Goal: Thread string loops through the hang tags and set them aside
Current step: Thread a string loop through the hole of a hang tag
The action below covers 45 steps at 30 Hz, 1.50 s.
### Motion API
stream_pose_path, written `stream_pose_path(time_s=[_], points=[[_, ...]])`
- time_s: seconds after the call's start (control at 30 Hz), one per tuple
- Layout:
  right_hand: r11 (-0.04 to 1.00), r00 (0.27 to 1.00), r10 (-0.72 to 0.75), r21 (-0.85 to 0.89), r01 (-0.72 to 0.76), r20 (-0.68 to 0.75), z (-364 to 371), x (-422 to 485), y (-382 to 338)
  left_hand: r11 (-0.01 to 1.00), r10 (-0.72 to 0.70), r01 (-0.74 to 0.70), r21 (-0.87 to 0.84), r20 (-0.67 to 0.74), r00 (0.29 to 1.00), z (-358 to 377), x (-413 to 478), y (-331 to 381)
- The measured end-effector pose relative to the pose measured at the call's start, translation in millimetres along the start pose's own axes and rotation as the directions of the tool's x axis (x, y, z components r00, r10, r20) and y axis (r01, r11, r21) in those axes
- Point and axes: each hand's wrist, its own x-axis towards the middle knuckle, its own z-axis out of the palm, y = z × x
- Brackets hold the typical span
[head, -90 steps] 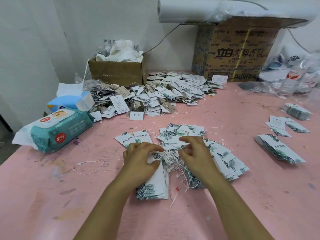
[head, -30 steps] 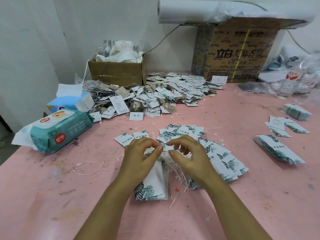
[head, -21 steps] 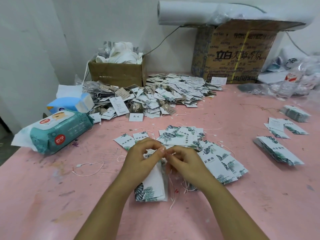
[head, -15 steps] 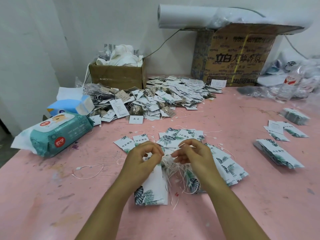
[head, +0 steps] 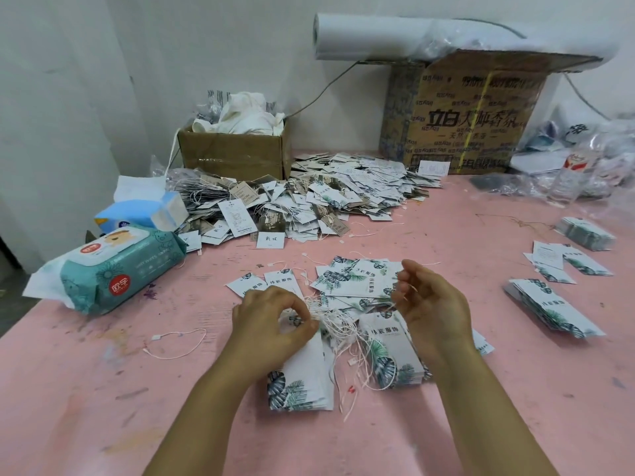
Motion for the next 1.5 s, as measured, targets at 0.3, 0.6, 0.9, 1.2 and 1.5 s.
stream_pose_path(time_s=[0.3, 0.6, 0.9, 1.2, 1.5], points=[[0.937, 0.944, -0.210, 0.224, 0.269, -0.253, -10.1, 6.9, -17.4, 0.998, -0.057, 0.059, -0.014, 0.138, 0.989, -5.2, 2.4, -15.2], [0.235, 0.979, -0.159, -0.959, 0.161, 0.125, -26.1, 8.2, -9.1, 0.996, -0.015, 0.019, -0.086, 0.046, 0.999, -2.0, 3.2, -18.3], [-0.020, 0.994, 0.107, -0.999, 0.028, 0.026, -30.0, 9.9, 0.6, 0.994, -0.033, 0.039, -0.106, 0.061, 0.998, -5.4, 2.8, -19.7], [0.010, 0.997, 0.063, -0.999, 0.045, 0.046, -33.4, 12.5, 2.9, 0.976, -0.076, 0.099, -0.193, 0.126, 0.989, -9.3, 2.2, -18.1], [0.023, 0.998, -0.003, -0.998, 0.055, 0.055, -35.7, 16.5, 3.3, 0.965, -0.090, 0.109, -0.238, 0.088, 0.992, -11.5, 1.3, -17.0]])
